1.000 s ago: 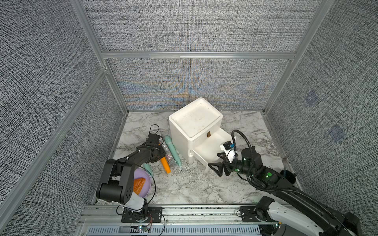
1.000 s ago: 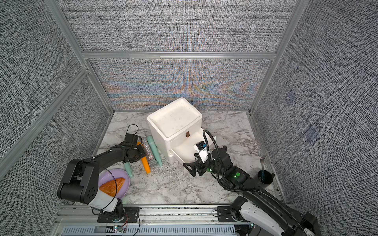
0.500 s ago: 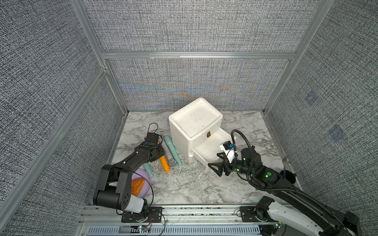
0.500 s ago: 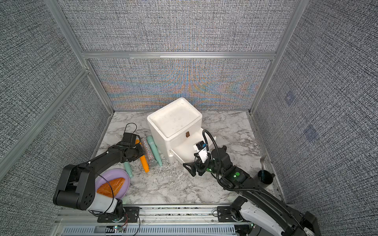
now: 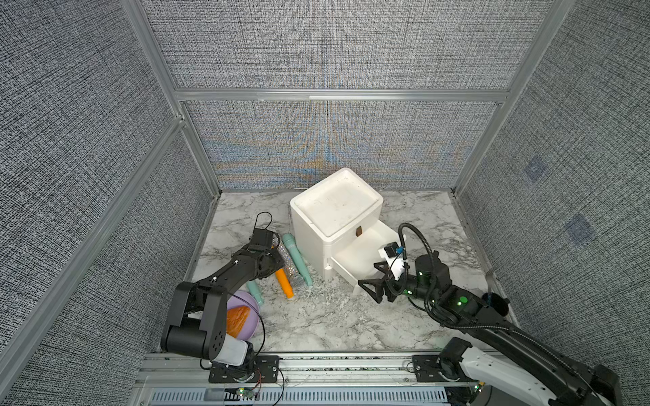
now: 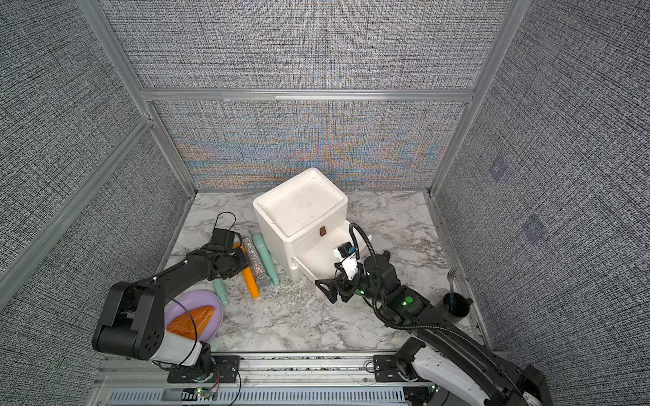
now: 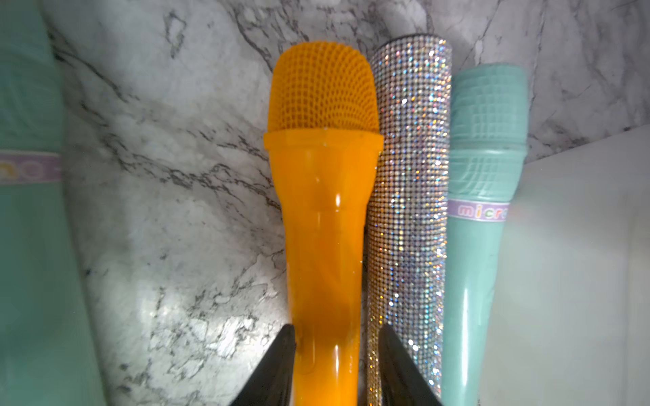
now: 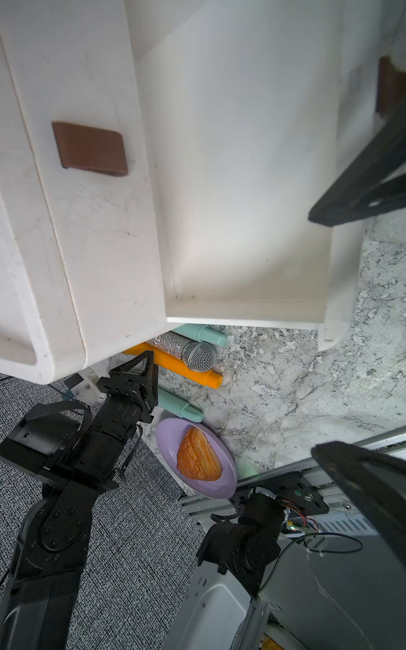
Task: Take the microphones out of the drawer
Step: Place the microphone at the center of the board.
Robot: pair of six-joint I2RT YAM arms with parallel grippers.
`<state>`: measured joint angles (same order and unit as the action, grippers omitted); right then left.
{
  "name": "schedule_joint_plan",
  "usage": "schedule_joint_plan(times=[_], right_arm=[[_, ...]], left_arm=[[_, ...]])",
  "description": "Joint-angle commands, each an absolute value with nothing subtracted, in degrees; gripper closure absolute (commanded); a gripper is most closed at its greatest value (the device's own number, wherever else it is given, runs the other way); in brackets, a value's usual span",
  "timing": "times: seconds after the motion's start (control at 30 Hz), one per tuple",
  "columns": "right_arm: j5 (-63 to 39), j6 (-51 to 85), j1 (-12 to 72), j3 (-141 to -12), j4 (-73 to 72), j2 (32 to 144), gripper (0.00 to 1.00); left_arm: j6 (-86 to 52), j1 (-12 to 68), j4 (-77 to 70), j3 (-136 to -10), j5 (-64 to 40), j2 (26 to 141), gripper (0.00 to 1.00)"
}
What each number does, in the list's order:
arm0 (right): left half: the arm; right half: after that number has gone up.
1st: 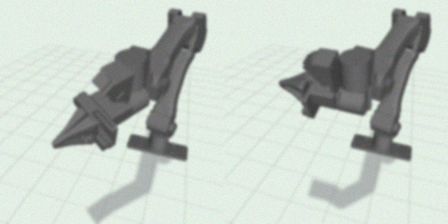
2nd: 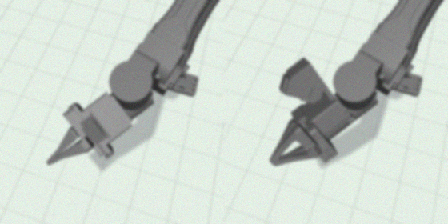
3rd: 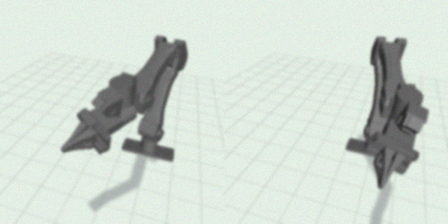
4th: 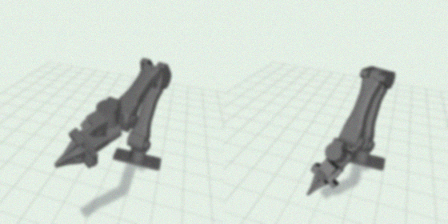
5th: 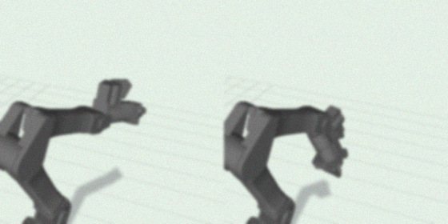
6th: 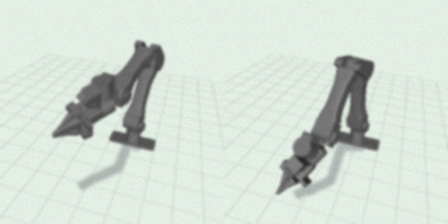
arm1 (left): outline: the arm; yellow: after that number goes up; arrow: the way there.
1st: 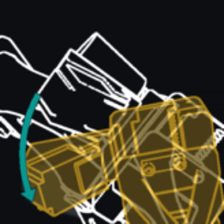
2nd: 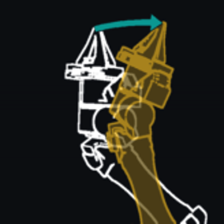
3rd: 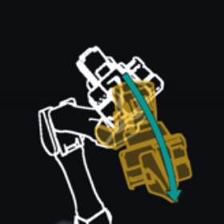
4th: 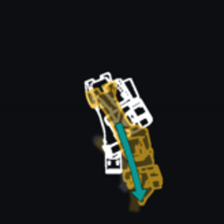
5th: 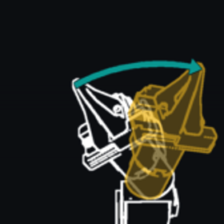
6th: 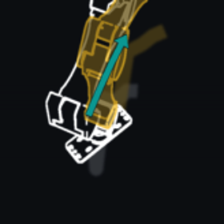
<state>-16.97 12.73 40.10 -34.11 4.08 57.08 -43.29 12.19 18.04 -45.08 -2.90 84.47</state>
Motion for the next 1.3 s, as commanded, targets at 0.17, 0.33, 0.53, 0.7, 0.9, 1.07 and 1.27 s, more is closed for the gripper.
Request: schedule_joint_plan(times=[0.17, 0.33, 0.53, 0.7, 0.9, 1.07, 1.27], right_arm=[[-16.86, 12.54, 40.33, -34.58, 3.08, 57.91, 0.02], [-16.79, 12.24, 40.26, -34.76, 3.43, 58.03, 0.02], [-16.83, 12.29, 40.30, -34.67, 3.43, 58.00, 0.02], [-16.96, 12.22, 40.42, -35.18, 3.16, 58.44, 0.02], [-17.15, 12.09, 40.67, -35.81, 3.00, 59.28, 0.02], [-16.98, 12.15, 40.89, -36.25, 2.99, 59.73, 0.02], [-16.55, 11.90, 41.04, -36.40, 3.60, 59.79, 0.02]], left_arm=[[-40.99, 11.71, 23.39, -47.02, 0.49, 79.19, 0.38], [-39.99, 9.59, 27.66, -46.88, 3.52, 75.30, 0.30], [-39.33, 4.37, 30.66, -44.47, 3.58, 71.14, 0.00], [-37.57, -1.09, 30.51, -41.73, 1.32, 68.10, 0.00], [-36.08, -3.15, 28.88, -40.62, 0.20, 67.95, 0.00], [-36.05, -3.48, 25.34, -39.91, -2.56, 71.01, 0.00], [-36.30, -3.43, 19.64, -38.69, -6.98, 73.79, 0.00]])
